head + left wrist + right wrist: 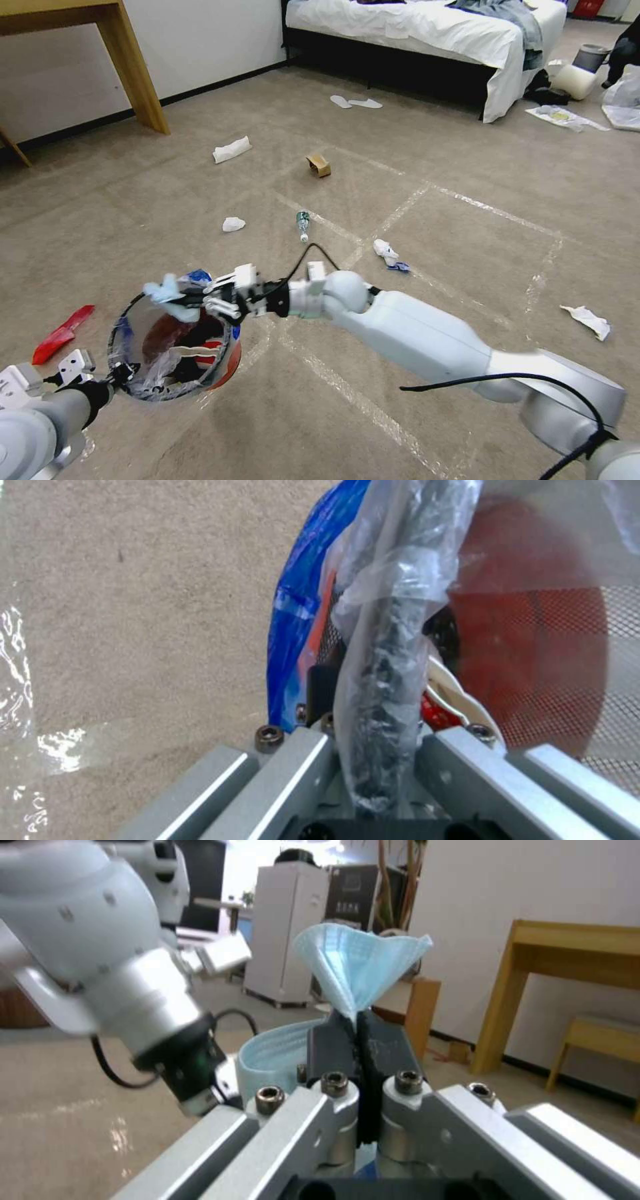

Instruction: Pick up the trash bin and place the garbage on the floor into it.

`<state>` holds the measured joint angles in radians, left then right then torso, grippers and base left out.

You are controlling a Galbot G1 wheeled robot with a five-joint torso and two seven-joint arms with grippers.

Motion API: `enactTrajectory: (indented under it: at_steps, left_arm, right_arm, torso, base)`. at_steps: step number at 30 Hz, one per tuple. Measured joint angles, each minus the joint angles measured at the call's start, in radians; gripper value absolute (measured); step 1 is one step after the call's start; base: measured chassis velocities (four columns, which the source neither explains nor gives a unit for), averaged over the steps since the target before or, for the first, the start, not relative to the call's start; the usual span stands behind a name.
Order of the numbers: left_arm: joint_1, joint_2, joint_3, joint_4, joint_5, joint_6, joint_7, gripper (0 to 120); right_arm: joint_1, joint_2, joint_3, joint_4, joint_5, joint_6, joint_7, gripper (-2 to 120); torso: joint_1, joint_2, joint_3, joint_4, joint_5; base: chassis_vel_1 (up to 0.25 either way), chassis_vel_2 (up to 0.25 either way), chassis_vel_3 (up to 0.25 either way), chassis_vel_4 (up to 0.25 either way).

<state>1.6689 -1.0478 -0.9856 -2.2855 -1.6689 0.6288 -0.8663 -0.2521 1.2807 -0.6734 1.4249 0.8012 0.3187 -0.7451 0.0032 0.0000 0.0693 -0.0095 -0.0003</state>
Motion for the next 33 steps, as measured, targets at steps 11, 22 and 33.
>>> enactTrajectory:
  at_steps: [11,22,33]
  left_arm:
    - [0.009,0.001,-0.004,-0.003,0.000,-0.001,-0.001,0]
    - [0.011,0.003,-0.003,-0.004,0.000,-0.002,-0.003,0]
    - [0.009,0.002,0.002,-0.004,0.002,-0.003,-0.005,0]
  right_arm:
    - [0.013,0.035,-0.008,-0.059,-0.058,0.019,0.012,0]
    - [0.027,0.041,-0.020,-0.066,-0.110,0.027,0.049,35]
    - [0.018,0.030,-0.012,-0.077,-0.145,0.043,0.058,74]
  torso:
    - [0.000,0.000,0.000,-0.0002,0.0002]
    - [0.000,0.000,0.000,-0.0001,0.0002]
    - [0.000,0.000,0.000,-0.0001,0.0003]
  base:
    - [0.000,0.000,0.000,0.000]
    - [0.000,0.000,0.000,0.000]
    - [0.000,0.000,0.000,0.000]
